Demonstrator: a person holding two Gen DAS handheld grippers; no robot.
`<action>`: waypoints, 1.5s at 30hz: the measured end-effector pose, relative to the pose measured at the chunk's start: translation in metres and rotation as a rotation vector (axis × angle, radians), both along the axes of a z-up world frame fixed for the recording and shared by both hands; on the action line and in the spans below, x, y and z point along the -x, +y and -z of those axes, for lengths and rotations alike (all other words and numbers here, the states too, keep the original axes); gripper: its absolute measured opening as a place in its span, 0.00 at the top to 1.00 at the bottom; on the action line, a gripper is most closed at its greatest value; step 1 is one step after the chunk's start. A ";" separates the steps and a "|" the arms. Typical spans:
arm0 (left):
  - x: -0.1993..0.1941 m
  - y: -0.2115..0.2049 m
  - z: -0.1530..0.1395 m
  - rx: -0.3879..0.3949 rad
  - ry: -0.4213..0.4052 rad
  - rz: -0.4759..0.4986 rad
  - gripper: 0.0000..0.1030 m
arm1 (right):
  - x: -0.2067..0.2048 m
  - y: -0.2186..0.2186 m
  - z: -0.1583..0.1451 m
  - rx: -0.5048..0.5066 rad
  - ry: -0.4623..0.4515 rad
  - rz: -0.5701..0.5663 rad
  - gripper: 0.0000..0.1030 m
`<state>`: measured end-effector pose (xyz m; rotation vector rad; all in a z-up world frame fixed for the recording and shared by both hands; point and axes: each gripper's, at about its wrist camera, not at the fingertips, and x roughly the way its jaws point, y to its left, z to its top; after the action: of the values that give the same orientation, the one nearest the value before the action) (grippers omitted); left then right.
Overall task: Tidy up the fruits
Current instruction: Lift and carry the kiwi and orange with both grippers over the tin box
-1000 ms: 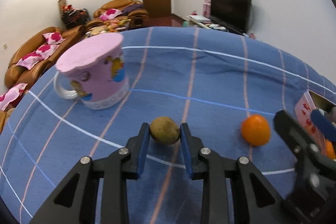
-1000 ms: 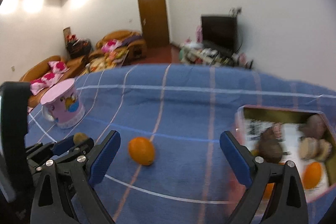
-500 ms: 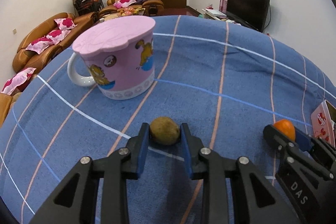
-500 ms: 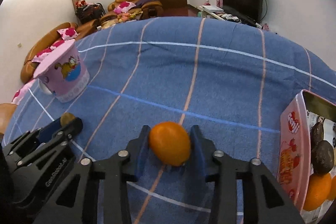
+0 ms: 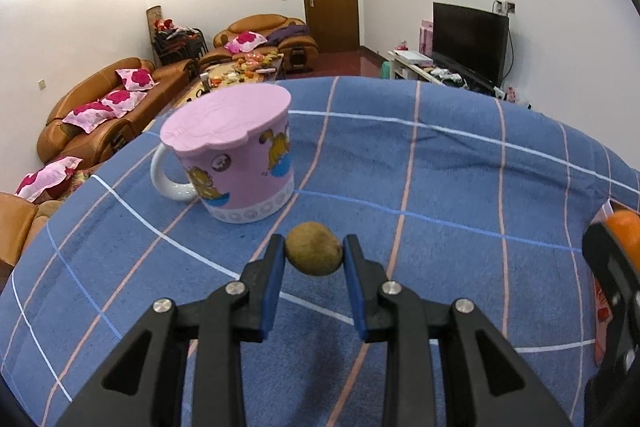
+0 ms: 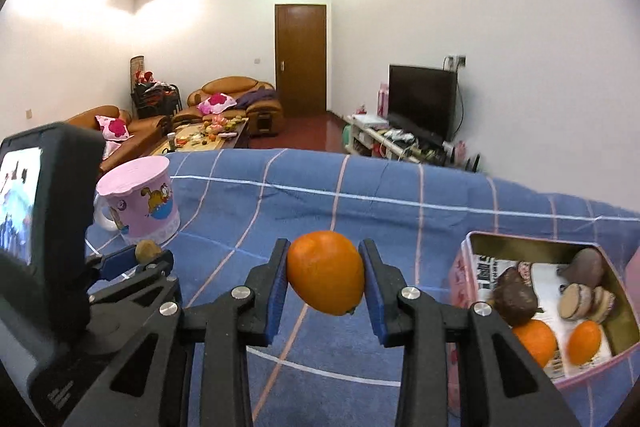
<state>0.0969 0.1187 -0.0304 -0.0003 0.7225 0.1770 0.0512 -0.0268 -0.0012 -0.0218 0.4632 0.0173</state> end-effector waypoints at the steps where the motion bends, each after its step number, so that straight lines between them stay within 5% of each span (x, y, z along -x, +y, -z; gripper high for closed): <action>1: 0.000 0.001 -0.001 0.001 -0.009 -0.004 0.70 | 0.003 -0.002 0.000 -0.007 -0.004 0.006 0.64; 19: 0.041 -0.025 -0.017 -0.004 -0.149 0.026 0.70 | 0.034 -0.020 0.002 -0.031 0.000 0.012 0.64; 45: 0.075 -0.078 -0.025 -0.018 -0.207 0.112 0.70 | 0.063 -0.068 0.000 -0.037 -0.003 0.063 0.64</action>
<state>0.0221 0.0408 -0.0052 0.0389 0.5131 0.0745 -0.0120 -0.0944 -0.0009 0.0294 0.4607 -0.0358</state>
